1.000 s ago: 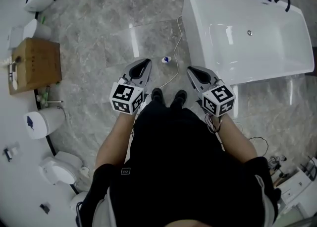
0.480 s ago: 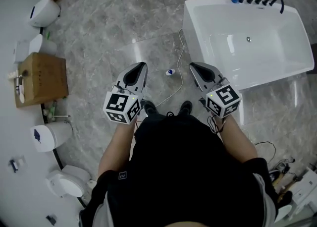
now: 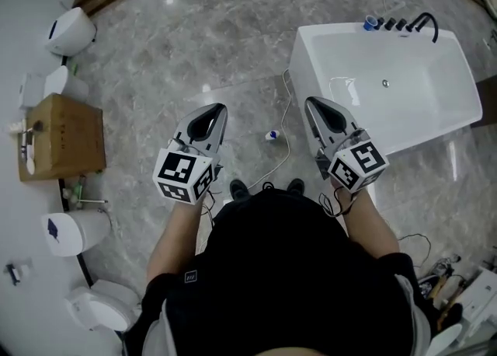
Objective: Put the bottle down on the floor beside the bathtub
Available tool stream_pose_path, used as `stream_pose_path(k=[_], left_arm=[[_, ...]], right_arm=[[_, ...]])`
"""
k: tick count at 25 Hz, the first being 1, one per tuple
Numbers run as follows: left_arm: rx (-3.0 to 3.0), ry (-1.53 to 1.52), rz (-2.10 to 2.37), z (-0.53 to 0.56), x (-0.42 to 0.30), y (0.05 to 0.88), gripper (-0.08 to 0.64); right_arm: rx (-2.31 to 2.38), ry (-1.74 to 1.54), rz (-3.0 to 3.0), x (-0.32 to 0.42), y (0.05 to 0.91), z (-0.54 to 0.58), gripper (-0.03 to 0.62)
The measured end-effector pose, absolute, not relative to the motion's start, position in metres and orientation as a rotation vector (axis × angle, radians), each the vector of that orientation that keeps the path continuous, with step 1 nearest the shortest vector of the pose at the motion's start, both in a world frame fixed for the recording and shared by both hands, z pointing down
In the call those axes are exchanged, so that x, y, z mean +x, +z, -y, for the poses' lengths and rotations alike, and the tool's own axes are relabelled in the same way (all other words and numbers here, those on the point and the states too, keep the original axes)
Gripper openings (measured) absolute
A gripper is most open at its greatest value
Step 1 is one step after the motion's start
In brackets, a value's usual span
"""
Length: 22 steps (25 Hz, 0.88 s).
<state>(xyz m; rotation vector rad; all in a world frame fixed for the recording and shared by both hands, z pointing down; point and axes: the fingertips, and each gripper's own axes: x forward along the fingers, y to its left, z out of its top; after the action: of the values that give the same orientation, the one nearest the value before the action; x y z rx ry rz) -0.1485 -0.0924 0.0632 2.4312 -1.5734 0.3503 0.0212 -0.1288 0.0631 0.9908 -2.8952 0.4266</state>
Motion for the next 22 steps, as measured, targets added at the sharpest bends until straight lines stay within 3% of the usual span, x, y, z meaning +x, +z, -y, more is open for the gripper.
stream_pose_path(k=[22], left_arm=[[2.381,0.226,1.727,0.08,-0.19,0.031,0.026]], right_arm=[[1.034,0.196,2.874,0.022,0.022,0.128,0.028]])
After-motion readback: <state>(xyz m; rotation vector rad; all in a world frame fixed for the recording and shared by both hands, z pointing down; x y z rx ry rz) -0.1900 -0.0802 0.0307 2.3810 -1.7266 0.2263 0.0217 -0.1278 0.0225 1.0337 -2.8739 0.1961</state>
